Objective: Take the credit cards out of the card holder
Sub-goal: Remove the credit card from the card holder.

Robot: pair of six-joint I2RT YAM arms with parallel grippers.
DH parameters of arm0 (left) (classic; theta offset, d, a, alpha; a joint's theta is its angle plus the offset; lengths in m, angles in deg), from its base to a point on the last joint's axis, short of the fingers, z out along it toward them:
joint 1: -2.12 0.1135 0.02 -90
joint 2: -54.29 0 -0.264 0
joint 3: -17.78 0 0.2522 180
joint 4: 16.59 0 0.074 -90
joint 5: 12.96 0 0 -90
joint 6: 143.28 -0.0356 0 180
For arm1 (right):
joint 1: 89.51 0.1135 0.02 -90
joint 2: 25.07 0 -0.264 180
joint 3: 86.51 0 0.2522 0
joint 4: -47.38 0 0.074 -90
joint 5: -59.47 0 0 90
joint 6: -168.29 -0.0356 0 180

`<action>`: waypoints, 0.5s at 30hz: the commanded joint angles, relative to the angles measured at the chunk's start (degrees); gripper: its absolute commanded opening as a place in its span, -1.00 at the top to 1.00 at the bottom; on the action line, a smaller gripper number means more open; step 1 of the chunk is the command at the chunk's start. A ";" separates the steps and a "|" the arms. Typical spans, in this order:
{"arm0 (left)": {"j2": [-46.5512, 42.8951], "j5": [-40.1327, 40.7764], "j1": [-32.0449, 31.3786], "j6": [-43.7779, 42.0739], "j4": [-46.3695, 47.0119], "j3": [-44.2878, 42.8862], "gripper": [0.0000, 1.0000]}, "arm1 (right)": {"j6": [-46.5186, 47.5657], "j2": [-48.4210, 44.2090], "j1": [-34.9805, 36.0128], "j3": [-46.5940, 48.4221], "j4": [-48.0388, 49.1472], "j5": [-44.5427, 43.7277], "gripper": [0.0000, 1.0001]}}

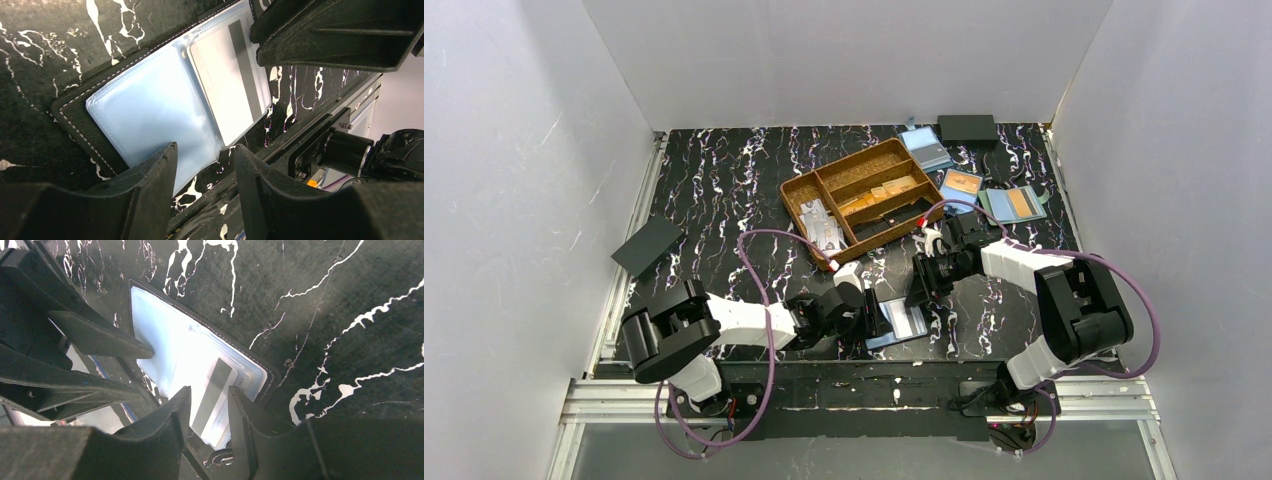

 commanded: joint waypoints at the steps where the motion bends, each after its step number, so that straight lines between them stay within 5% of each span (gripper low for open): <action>1: 1.76 -0.07 -0.24 -0.90 -0.54 -1.09 0.11 | 0.52 2.13 -0.01 1.35 -1.19 -0.55 0.14; 15: 4.76 -2.14 -0.19 -1.79 1.45 -2.32 0.08 | 0.46 4.93 0.21 1.77 -2.33 11.27 0.15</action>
